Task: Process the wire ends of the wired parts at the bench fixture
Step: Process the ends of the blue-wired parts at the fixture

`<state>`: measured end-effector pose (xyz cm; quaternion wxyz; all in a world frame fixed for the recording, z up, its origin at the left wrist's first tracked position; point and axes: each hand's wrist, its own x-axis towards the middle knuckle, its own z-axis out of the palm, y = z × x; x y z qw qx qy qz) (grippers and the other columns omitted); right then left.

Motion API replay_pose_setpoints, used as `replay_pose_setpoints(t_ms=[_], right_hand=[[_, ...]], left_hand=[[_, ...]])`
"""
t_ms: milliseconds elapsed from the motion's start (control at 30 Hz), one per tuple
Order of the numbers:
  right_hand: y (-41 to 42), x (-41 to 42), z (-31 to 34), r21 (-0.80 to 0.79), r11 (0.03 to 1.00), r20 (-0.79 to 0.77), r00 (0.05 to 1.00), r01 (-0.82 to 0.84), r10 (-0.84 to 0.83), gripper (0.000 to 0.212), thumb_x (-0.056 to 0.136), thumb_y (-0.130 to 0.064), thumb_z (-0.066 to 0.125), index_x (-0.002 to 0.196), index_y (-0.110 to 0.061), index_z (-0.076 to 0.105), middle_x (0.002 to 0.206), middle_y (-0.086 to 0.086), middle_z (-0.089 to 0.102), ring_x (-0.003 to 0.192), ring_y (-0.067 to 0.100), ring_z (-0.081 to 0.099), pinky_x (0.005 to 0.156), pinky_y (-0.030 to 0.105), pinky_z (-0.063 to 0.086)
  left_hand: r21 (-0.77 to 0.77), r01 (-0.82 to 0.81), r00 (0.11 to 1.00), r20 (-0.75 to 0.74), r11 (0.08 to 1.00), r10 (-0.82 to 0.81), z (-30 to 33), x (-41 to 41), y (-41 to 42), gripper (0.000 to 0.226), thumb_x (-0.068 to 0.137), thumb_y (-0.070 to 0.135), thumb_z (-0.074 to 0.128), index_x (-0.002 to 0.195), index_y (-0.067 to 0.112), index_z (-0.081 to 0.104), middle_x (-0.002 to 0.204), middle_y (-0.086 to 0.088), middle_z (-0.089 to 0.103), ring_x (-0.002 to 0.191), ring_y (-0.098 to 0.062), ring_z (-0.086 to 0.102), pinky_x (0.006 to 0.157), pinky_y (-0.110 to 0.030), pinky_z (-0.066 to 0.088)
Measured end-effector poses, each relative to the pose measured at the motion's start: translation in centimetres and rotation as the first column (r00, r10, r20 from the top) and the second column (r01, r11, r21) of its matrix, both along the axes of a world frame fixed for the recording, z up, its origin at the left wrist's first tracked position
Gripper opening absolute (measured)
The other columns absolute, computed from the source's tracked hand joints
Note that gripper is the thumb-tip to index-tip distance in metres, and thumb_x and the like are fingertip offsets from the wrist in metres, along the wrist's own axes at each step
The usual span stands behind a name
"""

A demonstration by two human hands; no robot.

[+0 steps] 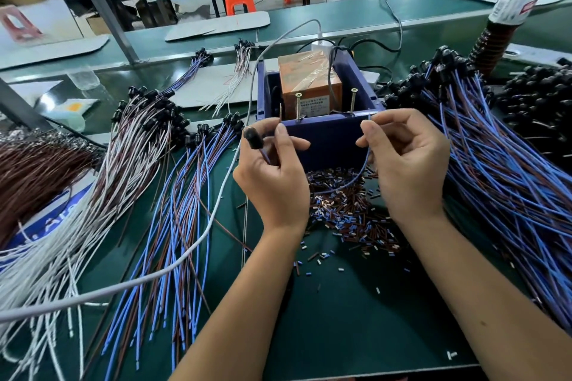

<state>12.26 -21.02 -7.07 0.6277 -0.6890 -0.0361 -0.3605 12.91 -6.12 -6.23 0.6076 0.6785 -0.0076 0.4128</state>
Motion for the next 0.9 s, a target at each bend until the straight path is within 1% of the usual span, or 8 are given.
replay_pose_setpoints(t_ms=[100,200,267,400,500,667,800,900], right_hand=[[0.3,0.0,0.3,-0.075,0.99,0.044,0.992,0.123,-0.12,0.006,0.099,-0.02,0.07,0.096,-0.024,0.072,0.079,-0.007,0.073,0.074,0.014,0.072,0.068,0.024,0.054],[0.7,0.0,0.6,-0.151,0.971,0.072,0.982,0.186,-0.177,0.012,0.1,-0.014,0.064,0.104,-0.017,0.075,0.084,-0.007,0.074,0.077,0.012,0.071,0.071,0.021,0.054],[0.9,0.0,0.8,-0.198,0.956,0.083,0.976,0.216,-0.203,0.017,0.1,-0.013,0.062,0.108,-0.011,0.077,0.088,-0.003,0.075,0.079,0.012,0.071,0.073,0.024,0.056],[1.3,0.0,1.0,-0.272,0.927,0.104,0.966,0.257,-0.237,0.02,0.099,-0.011,0.062,0.11,-0.007,0.078,0.092,0.0,0.076,0.083,0.011,0.071,0.076,0.031,0.058],[1.3,-0.1,1.1,-0.289,0.923,0.11,0.967,0.253,-0.231,0.02,0.099,-0.01,0.062,0.11,-0.007,0.079,0.092,0.0,0.076,0.084,0.011,0.071,0.077,0.031,0.058],[1.2,-0.2,1.1,-0.297,0.924,0.098,0.971,0.239,-0.22,0.021,0.099,-0.009,0.062,0.11,-0.005,0.078,0.091,0.004,0.075,0.08,0.017,0.07,0.074,0.037,0.057],[1.2,-0.2,1.0,-0.295,0.926,0.088,0.972,0.234,-0.218,0.02,0.099,-0.009,0.062,0.11,-0.006,0.078,0.089,0.003,0.075,0.079,0.018,0.07,0.073,0.041,0.057],[1.2,-0.2,1.0,-0.273,0.933,0.071,0.972,0.235,-0.224,0.02,0.099,-0.011,0.062,0.11,-0.008,0.079,0.09,0.001,0.076,0.079,0.016,0.071,0.072,0.041,0.058]], left_hand=[[0.017,-0.011,0.999,-0.034,1.0,0.012,0.1,0.1,0.0,0.006,0.103,0.016,0.059,0.098,0.017,0.062,0.065,0.009,0.072,0.059,-0.009,0.065,0.067,-0.028,0.049],[0.018,-0.004,0.999,-0.043,1.0,0.005,0.2,0.2,0.0,0.008,0.102,0.015,0.061,0.096,0.014,0.066,0.064,0.01,0.071,0.062,-0.01,0.068,0.066,-0.021,0.048],[0.018,-0.003,0.999,-0.042,1.0,0.004,0.2,0.1,-0.1,0.009,0.101,0.013,0.062,0.094,0.013,0.067,0.063,0.009,0.071,0.062,-0.008,0.068,0.066,-0.017,0.047],[0.018,0.001,1.0,-0.025,1.0,-0.001,0.3,0.0,-0.3,0.012,0.099,0.008,0.063,0.09,0.016,0.067,0.061,0.007,0.068,0.06,-0.006,0.066,0.067,-0.006,0.042],[0.002,0.014,1.0,-0.026,1.0,-0.013,0.3,0.0,-0.3,0.013,0.099,0.008,0.063,0.089,0.016,0.067,0.059,0.007,0.066,0.057,-0.006,0.064,0.064,-0.007,0.042],[-0.015,0.026,0.999,-0.028,1.0,-0.026,0.4,-0.1,-0.2,0.01,0.098,0.006,0.063,0.091,0.005,0.07,0.059,0.003,0.064,0.055,-0.005,0.062,0.062,-0.009,0.043],[-0.029,0.042,0.999,-0.033,0.999,-0.043,0.6,-0.2,-0.2,0.01,0.098,0.005,0.063,0.091,0.005,0.07,0.058,0.002,0.063,0.055,-0.007,0.062,0.062,-0.01,0.044],[-0.033,0.032,0.999,-0.032,0.999,-0.033,0.7,-0.4,-0.3,0.011,0.098,0.005,0.063,0.091,0.004,0.07,0.058,0.003,0.063,0.055,-0.006,0.061,0.062,-0.008,0.043]])
